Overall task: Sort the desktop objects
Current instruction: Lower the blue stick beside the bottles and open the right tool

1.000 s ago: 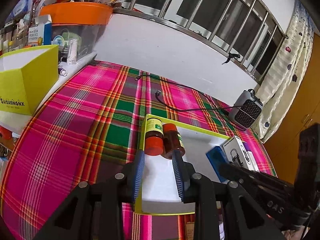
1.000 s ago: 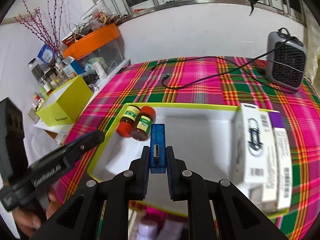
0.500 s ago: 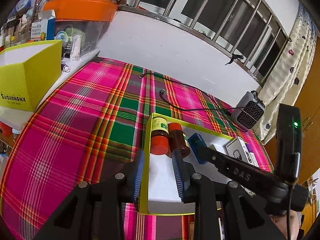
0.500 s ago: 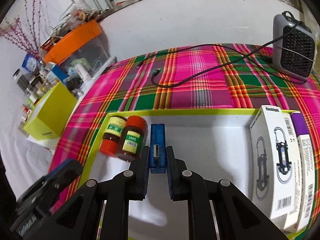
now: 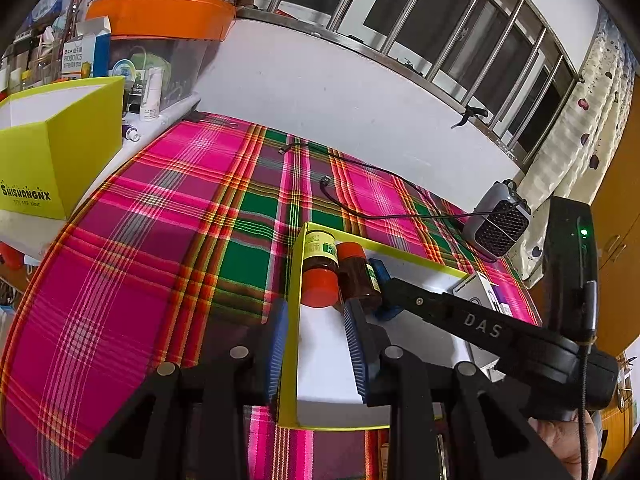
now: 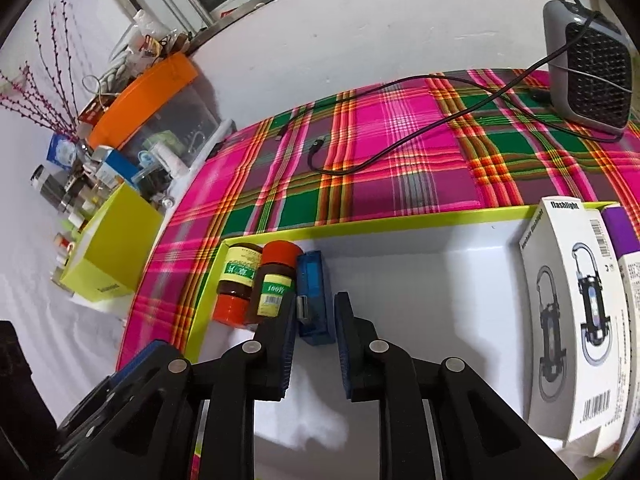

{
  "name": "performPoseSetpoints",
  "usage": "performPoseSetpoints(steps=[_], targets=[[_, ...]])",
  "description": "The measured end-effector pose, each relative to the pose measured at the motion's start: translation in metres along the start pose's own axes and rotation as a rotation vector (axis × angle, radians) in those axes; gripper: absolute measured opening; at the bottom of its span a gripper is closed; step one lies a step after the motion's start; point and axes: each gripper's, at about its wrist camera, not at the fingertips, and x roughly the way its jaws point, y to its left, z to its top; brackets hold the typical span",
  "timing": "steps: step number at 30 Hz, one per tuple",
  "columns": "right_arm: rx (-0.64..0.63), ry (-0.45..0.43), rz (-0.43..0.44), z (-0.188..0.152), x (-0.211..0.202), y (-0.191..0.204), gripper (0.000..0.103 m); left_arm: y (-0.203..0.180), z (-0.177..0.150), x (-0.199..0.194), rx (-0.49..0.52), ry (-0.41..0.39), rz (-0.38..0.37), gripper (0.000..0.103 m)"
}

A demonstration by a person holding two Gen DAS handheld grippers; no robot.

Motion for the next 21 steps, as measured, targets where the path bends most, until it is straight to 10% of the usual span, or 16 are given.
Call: performPoseSetpoints(steps=[21], targets=[[-0.018, -0.015, 0.043, 0.005, -0.0101, 0.0056, 0.016, -0.0024, -0.0021, 0.001, 0.003, 0.008, -0.001, 0.029]])
